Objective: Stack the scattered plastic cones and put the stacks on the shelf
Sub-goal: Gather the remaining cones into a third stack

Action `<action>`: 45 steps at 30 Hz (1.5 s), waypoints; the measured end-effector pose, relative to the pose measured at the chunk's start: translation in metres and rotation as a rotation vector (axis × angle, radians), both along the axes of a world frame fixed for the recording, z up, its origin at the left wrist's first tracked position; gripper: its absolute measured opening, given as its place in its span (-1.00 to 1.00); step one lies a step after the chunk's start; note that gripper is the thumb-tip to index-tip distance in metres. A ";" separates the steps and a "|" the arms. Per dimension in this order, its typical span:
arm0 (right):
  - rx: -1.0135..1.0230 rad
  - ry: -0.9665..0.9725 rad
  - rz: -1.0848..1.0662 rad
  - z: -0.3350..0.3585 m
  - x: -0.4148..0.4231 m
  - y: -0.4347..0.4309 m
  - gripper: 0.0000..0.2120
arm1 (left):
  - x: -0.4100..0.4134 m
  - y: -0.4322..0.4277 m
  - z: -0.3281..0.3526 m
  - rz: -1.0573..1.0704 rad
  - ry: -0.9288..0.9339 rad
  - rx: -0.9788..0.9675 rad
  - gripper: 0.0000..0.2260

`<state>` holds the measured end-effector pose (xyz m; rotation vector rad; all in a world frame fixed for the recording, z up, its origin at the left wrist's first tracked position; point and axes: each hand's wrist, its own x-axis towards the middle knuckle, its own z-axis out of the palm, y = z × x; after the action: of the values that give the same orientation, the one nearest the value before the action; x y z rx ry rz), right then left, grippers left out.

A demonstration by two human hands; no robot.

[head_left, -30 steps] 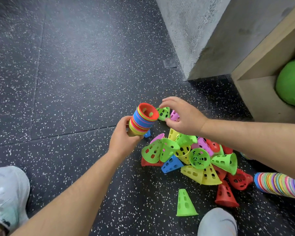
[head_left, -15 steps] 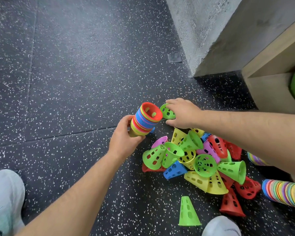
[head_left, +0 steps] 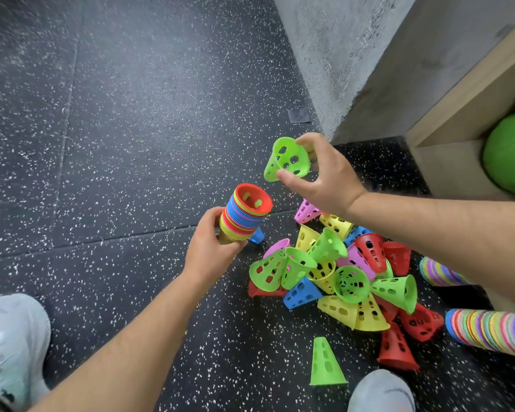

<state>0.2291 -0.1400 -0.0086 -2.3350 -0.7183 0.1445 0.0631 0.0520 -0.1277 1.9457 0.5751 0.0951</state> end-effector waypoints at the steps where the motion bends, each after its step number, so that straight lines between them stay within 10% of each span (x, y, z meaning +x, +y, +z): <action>1: 0.028 0.003 0.022 0.004 -0.009 0.002 -0.38 | -0.003 0.001 0.002 0.001 -0.007 0.001 -0.44; 10: -0.330 0.152 0.282 -0.010 -0.050 0.026 -0.08 | -0.033 0.011 -0.004 0.035 -0.014 -0.036 -0.44; 28: -0.836 0.147 0.439 -0.102 -0.007 0.082 -0.67 | -0.042 0.041 -0.017 0.101 0.167 0.000 -0.45; 39: -0.196 0.000 0.282 0.000 0.004 0.056 -0.88 | -0.029 0.033 -0.007 0.014 0.132 0.043 -0.48; 45: -0.266 0.076 0.363 0.014 -0.039 0.017 -0.85 | -0.020 0.009 0.007 -0.034 0.039 0.066 -0.44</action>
<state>0.1897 -0.1228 0.0050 -2.4067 -1.1381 0.5143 0.0428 0.0611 -0.1209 2.0243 0.5707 0.0555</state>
